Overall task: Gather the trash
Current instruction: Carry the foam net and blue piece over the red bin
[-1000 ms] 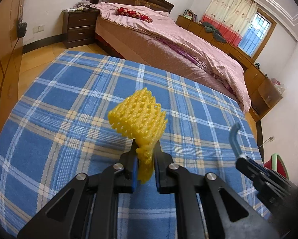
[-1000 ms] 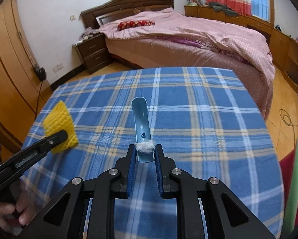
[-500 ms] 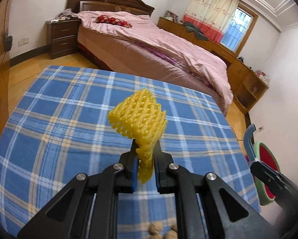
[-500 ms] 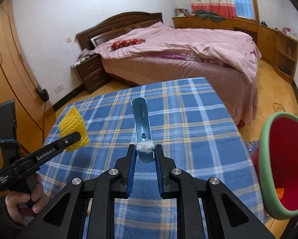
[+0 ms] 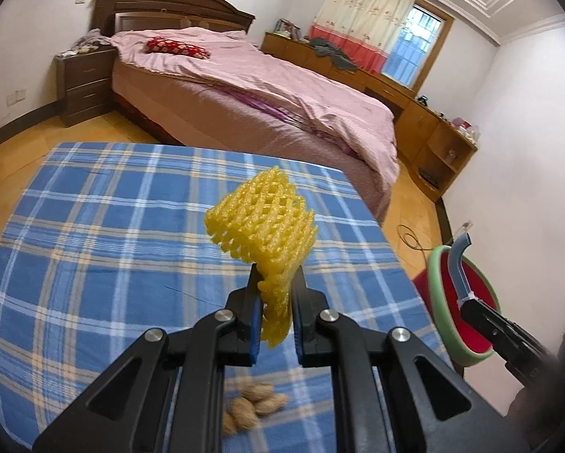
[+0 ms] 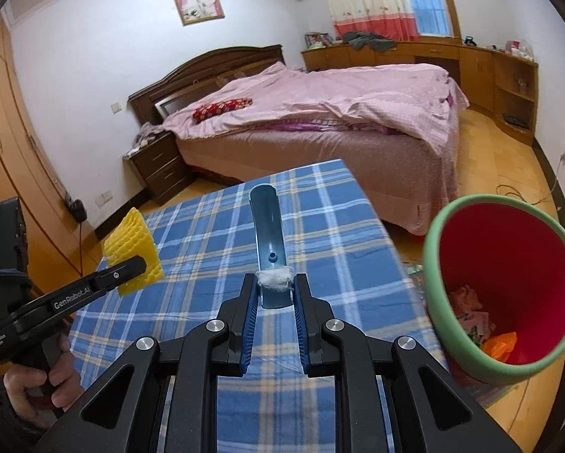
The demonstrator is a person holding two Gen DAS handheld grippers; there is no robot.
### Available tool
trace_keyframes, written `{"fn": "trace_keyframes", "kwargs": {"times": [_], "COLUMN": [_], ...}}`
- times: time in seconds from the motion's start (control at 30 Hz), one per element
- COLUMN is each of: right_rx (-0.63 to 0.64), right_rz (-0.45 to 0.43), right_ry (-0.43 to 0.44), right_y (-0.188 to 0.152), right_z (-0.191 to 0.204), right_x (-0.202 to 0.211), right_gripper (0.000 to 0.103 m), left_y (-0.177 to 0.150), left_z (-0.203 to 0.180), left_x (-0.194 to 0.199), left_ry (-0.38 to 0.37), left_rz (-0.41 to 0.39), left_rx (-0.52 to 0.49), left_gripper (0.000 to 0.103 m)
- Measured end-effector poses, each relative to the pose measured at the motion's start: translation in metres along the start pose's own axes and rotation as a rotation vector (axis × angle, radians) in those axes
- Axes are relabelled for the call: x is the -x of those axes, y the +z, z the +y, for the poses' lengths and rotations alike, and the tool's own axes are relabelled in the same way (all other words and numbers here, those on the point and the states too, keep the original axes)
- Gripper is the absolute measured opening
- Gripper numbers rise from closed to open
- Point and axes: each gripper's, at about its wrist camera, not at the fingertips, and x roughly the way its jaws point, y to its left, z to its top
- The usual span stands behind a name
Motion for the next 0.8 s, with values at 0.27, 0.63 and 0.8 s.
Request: {"fn": "trace_keyframes", "kwargs": {"times": [0.27,0.63,0.8], "right_rx": [-0.047,-0.121,-0.154], "right_rz": [-0.044,-0.093,-0.106], "right_ry": [-0.035,-0.076,-0.091], "right_y": [-0.007,-0.017,-0.021], "right_z": [-0.027,-0.068,-0.085], "right_x": [0.031,0.063,0.071], "right_gripper": [0.018,0.018,0.018], "left_y": [-0.006,-0.015,-0.018], "left_z": [-0.036,-0.086,-0.111], "left_x": [0.003,0.0,-0.008], "left_ry": [-0.052,-0.11,-0.125], "left_rz": [0.025,0.054,0.073], "left_rx": [-0.04,-0.111,-0.156], "left_gripper": [0.012,0.012,0.012]}}
